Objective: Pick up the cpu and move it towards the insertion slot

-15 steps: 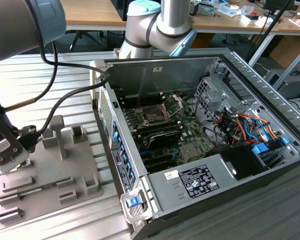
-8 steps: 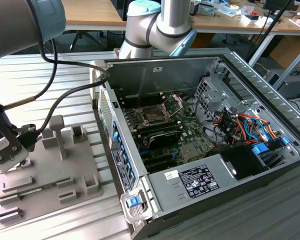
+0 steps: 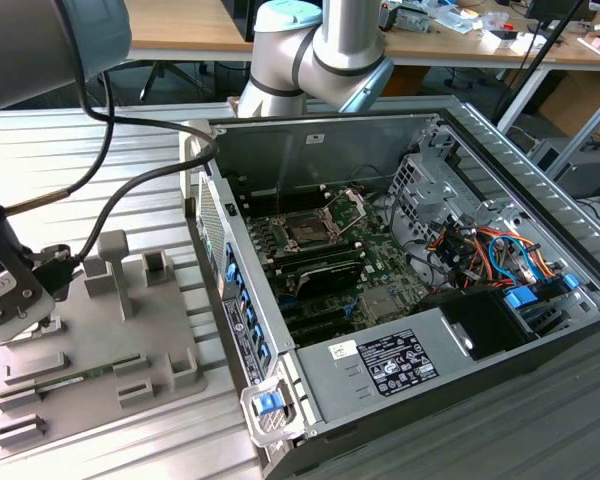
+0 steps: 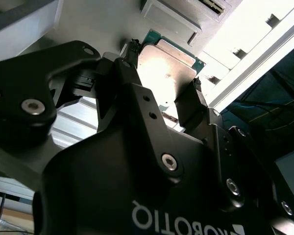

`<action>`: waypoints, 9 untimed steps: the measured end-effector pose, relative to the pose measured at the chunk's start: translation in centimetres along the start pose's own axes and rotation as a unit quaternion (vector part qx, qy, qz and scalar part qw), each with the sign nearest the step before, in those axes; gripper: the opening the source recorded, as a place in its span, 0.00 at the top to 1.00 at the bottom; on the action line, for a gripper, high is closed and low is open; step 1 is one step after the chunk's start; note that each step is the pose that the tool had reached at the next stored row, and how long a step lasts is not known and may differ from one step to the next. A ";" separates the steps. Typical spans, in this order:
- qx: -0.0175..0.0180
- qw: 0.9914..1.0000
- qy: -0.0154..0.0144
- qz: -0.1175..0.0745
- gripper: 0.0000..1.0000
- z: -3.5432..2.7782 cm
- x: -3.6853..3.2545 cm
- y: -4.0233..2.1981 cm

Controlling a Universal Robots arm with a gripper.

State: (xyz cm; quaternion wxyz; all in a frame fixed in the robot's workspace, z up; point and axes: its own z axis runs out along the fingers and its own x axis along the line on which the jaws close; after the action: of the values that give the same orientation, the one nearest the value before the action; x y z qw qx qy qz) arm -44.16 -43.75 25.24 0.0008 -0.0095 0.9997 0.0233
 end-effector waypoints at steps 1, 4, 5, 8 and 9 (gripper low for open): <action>0.000 1.000 0.000 0.000 0.45 -0.07 0.00 0.00; 0.000 1.000 0.000 0.000 0.45 -0.23 0.00 0.01; 0.000 1.000 0.000 0.000 0.45 -0.32 0.00 0.01; 0.000 1.000 0.000 0.000 0.45 -0.51 0.00 0.02; 0.000 1.000 0.000 0.000 0.45 -0.56 0.00 0.02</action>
State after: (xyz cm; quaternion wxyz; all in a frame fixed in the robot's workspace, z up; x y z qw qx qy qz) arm -44.16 -43.75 25.80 0.0007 -0.0096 0.9997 0.0234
